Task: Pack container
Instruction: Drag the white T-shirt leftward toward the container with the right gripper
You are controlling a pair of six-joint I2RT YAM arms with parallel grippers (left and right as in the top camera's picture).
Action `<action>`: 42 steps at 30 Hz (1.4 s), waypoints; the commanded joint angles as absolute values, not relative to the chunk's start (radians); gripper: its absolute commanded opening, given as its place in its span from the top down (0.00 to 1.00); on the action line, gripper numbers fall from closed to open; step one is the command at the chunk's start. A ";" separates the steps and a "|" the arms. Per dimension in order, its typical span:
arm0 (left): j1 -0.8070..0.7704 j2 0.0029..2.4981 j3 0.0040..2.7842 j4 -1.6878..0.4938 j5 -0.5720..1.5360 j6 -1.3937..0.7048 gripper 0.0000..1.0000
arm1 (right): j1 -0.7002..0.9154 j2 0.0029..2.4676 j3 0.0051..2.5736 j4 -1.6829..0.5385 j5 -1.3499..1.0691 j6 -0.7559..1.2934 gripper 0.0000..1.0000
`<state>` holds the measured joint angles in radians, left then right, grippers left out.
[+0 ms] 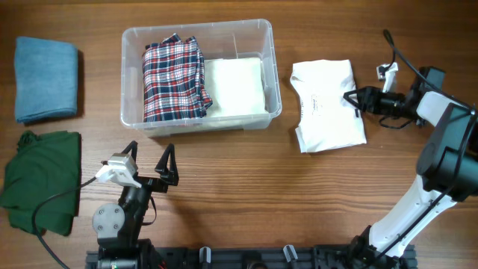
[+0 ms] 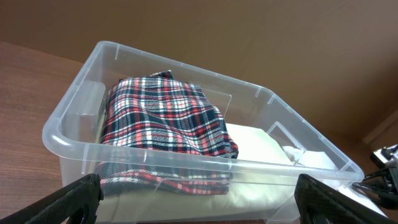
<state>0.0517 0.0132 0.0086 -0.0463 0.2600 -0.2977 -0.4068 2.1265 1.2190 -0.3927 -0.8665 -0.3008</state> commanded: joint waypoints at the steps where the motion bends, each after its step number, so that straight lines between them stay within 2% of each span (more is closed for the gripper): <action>1: 0.047 0.009 0.006 -0.052 0.257 -0.296 0.00 | -0.382 2.230 1.169 -0.398 -0.446 -0.325 0.51; 11: 0.047 0.009 0.006 -0.052 0.257 -0.296 0.00 | -0.350 2.236 1.169 -0.385 -0.355 -0.331 0.50; 12: 0.047 0.009 0.006 -0.052 0.257 -0.296 0.00 | -0.350 2.242 1.169 -0.385 -0.355 -0.332 0.52; 14: 0.047 0.009 0.006 -0.052 0.257 -0.296 0.00 | -0.350 2.265 1.169 -0.385 -0.355 -0.331 0.63; 18: 0.047 0.009 0.006 -0.052 0.257 -0.296 0.00 | -0.348 2.300 1.169 -0.385 -0.363 -0.329 0.71; 21: 0.047 0.009 0.006 -0.052 0.257 -0.296 0.00 | -0.336 2.305 1.169 -0.381 -0.371 -0.318 0.86; 26: 0.047 0.009 0.006 -0.052 0.257 -0.296 0.00 | -0.317 2.305 1.171 -0.377 -0.410 -0.310 0.93; 34: 0.047 0.009 0.006 -0.052 0.257 -0.296 0.00 | -0.284 2.304 1.191 -0.403 -0.510 -0.278 0.96; 42: 0.047 0.009 0.006 -0.052 0.257 -0.296 0.00 | -0.261 2.203 1.296 -0.575 -0.540 -0.213 0.96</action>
